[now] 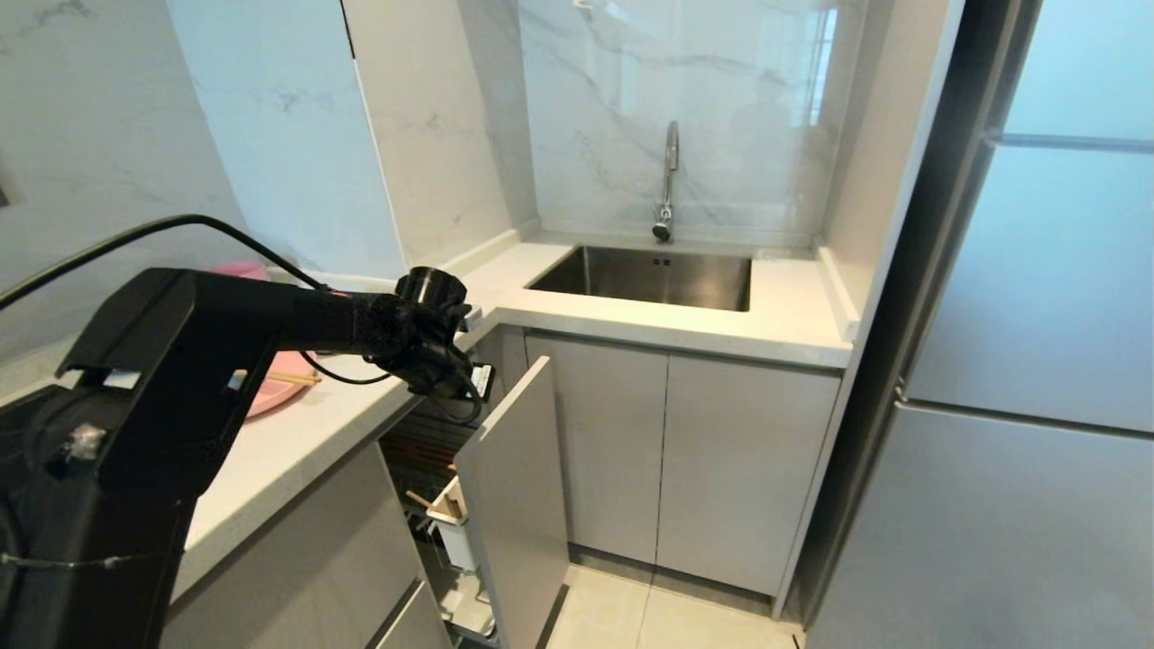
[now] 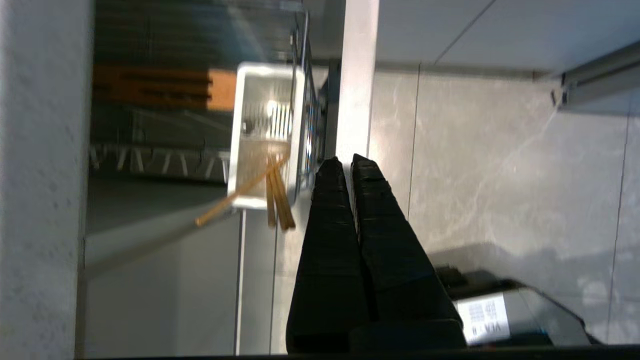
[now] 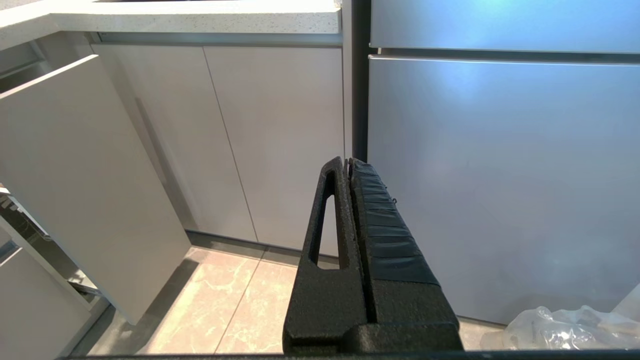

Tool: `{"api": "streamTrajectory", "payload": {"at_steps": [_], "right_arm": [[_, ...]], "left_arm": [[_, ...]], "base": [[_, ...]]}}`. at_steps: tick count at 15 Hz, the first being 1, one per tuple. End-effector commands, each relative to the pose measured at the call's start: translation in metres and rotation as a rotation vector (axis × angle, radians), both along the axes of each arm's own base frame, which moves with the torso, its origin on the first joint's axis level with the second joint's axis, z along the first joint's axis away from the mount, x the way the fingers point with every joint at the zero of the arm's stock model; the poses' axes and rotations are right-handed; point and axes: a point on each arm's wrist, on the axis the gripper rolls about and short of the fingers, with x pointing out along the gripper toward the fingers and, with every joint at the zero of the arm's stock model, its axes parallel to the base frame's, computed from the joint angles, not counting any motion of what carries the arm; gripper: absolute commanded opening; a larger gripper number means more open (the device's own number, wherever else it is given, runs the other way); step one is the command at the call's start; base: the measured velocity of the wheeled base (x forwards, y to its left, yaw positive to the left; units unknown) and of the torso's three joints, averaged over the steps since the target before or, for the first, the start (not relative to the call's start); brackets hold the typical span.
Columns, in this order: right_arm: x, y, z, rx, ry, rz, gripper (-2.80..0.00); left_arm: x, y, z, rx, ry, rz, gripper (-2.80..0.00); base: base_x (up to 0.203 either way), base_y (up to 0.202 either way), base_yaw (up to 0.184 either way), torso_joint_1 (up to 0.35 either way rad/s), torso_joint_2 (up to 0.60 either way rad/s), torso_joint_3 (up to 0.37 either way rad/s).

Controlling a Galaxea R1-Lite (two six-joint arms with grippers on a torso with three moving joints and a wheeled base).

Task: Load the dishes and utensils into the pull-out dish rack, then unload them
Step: Open the cupboard

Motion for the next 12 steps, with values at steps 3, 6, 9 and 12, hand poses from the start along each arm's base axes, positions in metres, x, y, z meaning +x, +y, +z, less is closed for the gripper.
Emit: {"api": "streamTrajectory", "payload": {"at_steps": [3, 6, 9, 12], "right_arm": [[0.0, 0.0, 0.0, 0.0, 0.0, -0.001, -2.8], [0.0, 0.0, 0.0, 0.0, 0.0, 0.0, -2.8], [0.0, 0.0, 0.0, 0.0, 0.001, 0.0, -2.8], [0.0, 0.0, 0.0, 0.0, 0.001, 0.001, -2.8]], "left_arm": [[0.005, -0.001, -0.009, -0.003, 0.04, 0.016, -2.8], [0.01, -0.007, -0.017, -0.035, 0.042, 0.048, -2.8], [0.012, -0.008, -0.021, -0.039, 0.049, 0.053, 0.0], [0.011, -0.009, -0.021, -0.037, 0.048, 0.052, 0.0]], "base": [[0.0, 0.0, 0.0, 0.0, 0.0, 0.0], [0.0, 0.0, 0.0, 0.0, 0.0, 0.0], [0.0, 0.0, 0.0, 0.0, 0.0, 0.0], [0.0, 0.0, 0.0, 0.0, 0.0, 0.0]]}}
